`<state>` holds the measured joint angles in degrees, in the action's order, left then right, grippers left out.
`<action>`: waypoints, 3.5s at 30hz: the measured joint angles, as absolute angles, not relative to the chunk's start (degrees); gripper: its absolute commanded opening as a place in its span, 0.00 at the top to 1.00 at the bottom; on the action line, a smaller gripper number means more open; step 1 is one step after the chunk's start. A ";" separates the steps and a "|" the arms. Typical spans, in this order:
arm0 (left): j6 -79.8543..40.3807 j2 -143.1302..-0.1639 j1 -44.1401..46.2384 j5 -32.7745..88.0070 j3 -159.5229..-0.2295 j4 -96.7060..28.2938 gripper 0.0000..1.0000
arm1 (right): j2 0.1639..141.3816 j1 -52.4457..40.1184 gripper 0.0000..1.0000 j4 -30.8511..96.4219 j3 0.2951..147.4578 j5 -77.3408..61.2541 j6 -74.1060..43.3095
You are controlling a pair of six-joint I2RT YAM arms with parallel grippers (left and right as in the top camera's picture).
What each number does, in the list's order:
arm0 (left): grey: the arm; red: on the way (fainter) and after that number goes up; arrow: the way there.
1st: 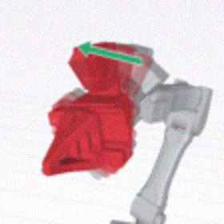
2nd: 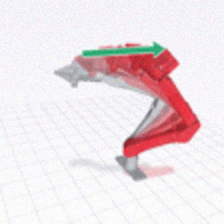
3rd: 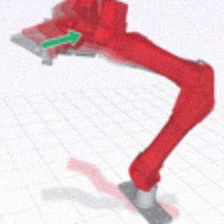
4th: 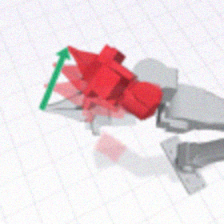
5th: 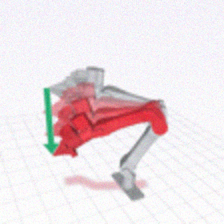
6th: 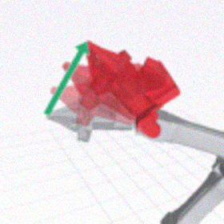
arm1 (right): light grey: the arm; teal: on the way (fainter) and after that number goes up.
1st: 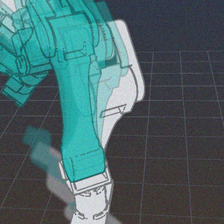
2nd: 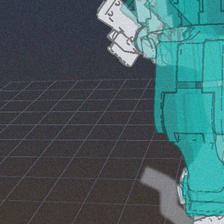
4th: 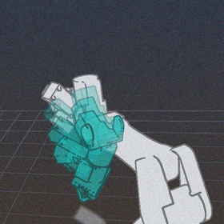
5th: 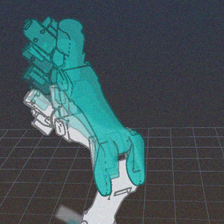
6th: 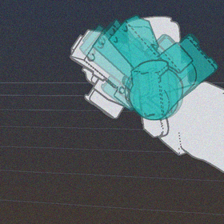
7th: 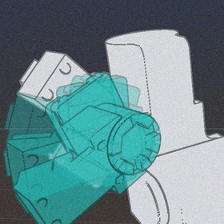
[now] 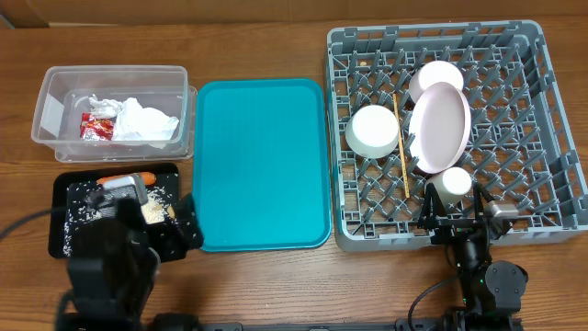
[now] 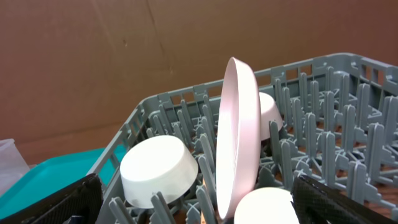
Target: Sort waste into correct bins and load items into the dishwasher
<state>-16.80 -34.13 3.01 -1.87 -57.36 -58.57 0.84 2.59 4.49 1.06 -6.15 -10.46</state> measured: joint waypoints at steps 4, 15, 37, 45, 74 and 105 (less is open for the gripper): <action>-16.78 -26.61 3.01 -0.21 -42.87 -42.37 0.00 | 0.84 2.59 0.00 4.49 1.06 -6.17 -10.48; -16.78 -14.50 3.01 2.42 -18.59 -10.41 0.00 | 0.84 2.59 0.00 4.51 1.06 -6.17 -10.48; -14.98 -0.99 0.32 3.22 -0.71 -4.34 0.00 | 0.84 2.59 0.00 4.47 1.06 -6.17 -10.46; -8.21 -0.97 0.32 3.18 -0.69 -4.34 0.00 | 0.84 2.59 0.00 4.49 1.06 -6.20 -10.44; -5.96 -0.97 0.32 3.18 -0.69 -4.34 0.00 | 0.84 2.59 0.00 4.49 1.06 -6.17 -10.46; -5.93 -0.97 0.32 3.18 -0.69 -4.34 0.00 | 0.84 2.59 0.00 4.49 1.06 -6.17 -10.46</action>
<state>-5.93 -0.97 0.32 3.18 -0.69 -4.34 0.84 2.59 4.49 1.06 -6.17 -10.46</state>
